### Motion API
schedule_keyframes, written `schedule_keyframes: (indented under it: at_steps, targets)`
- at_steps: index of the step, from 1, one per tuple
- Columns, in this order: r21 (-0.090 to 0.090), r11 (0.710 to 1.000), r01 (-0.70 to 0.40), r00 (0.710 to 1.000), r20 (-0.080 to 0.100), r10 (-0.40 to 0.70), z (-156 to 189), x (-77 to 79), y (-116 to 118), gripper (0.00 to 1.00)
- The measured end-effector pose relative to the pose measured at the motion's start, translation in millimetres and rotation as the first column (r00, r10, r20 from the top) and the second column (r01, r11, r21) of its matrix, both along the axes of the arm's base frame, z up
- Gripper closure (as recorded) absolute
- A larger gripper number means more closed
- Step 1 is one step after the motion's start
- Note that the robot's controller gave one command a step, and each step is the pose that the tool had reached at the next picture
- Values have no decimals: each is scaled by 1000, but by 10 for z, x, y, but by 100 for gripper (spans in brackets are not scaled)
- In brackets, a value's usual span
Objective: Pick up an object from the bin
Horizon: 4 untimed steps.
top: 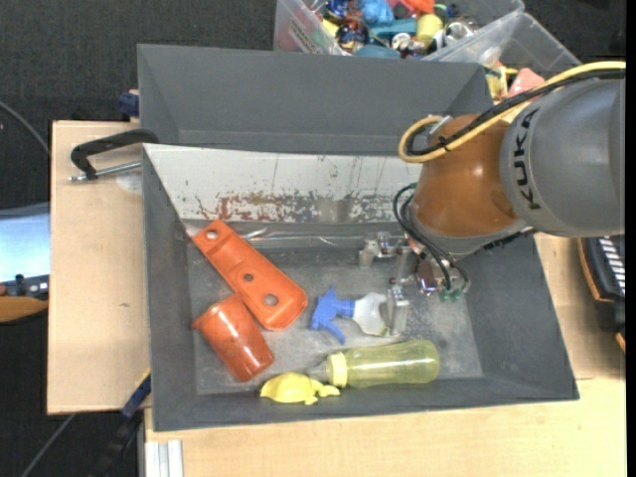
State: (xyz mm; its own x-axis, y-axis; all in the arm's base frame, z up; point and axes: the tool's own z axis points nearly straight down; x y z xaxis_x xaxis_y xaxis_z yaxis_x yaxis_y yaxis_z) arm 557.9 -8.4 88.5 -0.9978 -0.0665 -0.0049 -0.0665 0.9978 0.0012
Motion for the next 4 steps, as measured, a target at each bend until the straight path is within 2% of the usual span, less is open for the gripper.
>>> schedule_keyframes:
  at_steps: [1,2,3,4]
  targets:
    - [0,998,71,997,5,-71,-121,-170,125,0]
    - [3,993,116,993,10,-116,-149,-236,373,0]
    - [4,954,300,954,6,-300,-112,-125,913,100]
    - [4,954,300,954,6,-300,-112,-125,913,100]
